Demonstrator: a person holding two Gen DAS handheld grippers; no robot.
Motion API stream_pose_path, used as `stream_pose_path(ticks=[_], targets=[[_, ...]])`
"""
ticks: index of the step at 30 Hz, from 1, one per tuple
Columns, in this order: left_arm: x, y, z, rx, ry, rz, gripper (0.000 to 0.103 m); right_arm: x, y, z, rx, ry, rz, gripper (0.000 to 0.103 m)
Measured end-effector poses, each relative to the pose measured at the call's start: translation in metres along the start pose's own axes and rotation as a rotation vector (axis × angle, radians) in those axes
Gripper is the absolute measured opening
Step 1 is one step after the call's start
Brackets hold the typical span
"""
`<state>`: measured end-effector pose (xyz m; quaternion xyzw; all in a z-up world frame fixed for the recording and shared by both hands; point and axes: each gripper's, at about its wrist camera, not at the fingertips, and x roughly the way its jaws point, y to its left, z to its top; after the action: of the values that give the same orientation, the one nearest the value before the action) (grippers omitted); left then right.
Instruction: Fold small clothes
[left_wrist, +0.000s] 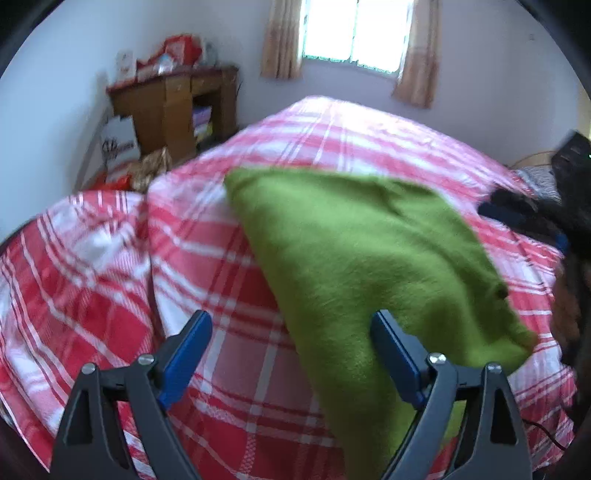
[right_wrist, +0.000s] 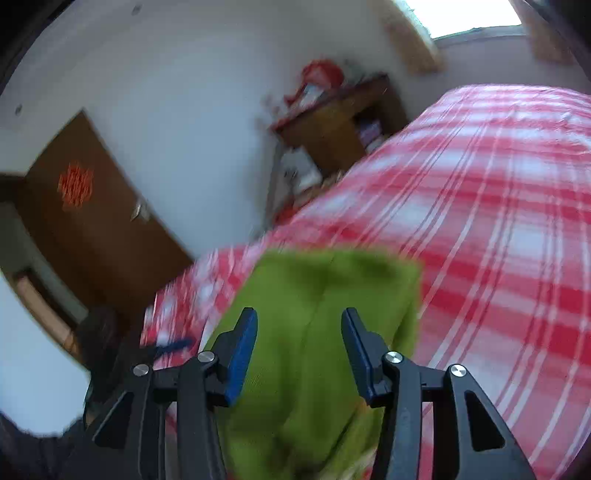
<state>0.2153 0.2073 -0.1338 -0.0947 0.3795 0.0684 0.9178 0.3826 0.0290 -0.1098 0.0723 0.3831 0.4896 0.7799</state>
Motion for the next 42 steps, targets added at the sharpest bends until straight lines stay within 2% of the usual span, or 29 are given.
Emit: stream_pose_path(ticks=[2,4,7,11,14,15,17,23,29,42], targets=[[0.005,0.003,-0.004,-0.005,0.006,-0.006,0.093,0.017,0.006,-0.019,-0.018,0.091,-0.032,0.049],[0.008,0.007,-0.006,-0.018,0.003,0.002,0.102,0.034,0.006,-0.037,-0.046,0.159,-0.126,0.048],[0.004,0.011,-0.01,-0.051,0.009,0.0,0.103,0.033,0.016,-0.043,-0.092,0.124,-0.178,0.049],[-0.022,0.009,-0.013,-0.052,-0.028,0.024,0.102,0.006,0.041,-0.046,-0.1,0.056,-0.259,0.049],[-0.054,0.004,-0.009,-0.04,-0.103,0.029,0.102,-0.026,0.068,-0.053,-0.134,-0.037,-0.306,0.05],[-0.066,0.002,-0.007,-0.033,-0.136,0.031,0.102,-0.037,0.076,-0.056,-0.143,-0.075,-0.322,0.054],[-0.087,-0.003,-0.003,-0.016,-0.185,0.036,0.102,-0.058,0.093,-0.057,-0.152,-0.137,-0.335,0.059],[-0.126,-0.013,0.008,0.022,-0.284,0.013,0.102,-0.095,0.133,-0.056,-0.207,-0.249,-0.365,0.06],[-0.14,-0.017,0.009,0.031,-0.319,0.006,0.102,-0.108,0.143,-0.058,-0.21,-0.271,-0.356,0.062],[-0.143,-0.02,0.005,0.028,-0.319,0.007,0.102,-0.11,0.142,-0.066,-0.196,-0.269,-0.359,0.063]])
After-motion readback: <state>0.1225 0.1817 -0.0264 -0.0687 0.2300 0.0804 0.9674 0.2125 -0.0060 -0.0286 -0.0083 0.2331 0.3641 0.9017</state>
